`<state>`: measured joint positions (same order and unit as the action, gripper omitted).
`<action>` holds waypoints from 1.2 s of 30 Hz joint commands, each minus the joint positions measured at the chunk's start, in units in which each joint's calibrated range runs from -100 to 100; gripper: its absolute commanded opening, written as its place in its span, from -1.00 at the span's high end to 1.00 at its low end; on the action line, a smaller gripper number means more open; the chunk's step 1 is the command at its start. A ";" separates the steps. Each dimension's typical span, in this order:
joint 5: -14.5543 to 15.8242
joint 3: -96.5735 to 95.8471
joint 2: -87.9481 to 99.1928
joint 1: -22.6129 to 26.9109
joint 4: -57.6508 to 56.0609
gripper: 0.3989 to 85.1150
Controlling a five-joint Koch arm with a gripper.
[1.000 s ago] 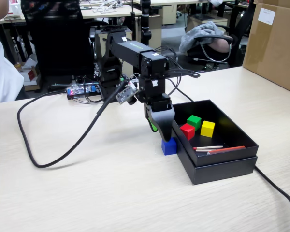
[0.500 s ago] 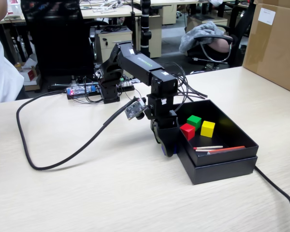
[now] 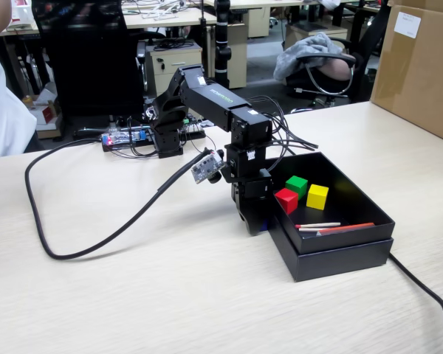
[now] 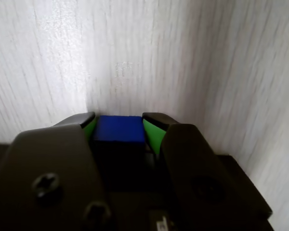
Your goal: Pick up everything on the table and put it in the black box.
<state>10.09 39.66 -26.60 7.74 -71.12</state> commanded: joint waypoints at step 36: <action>-1.61 8.03 9.68 9.57 -0.98 0.48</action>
<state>8.28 44.68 -18.58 16.92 -72.20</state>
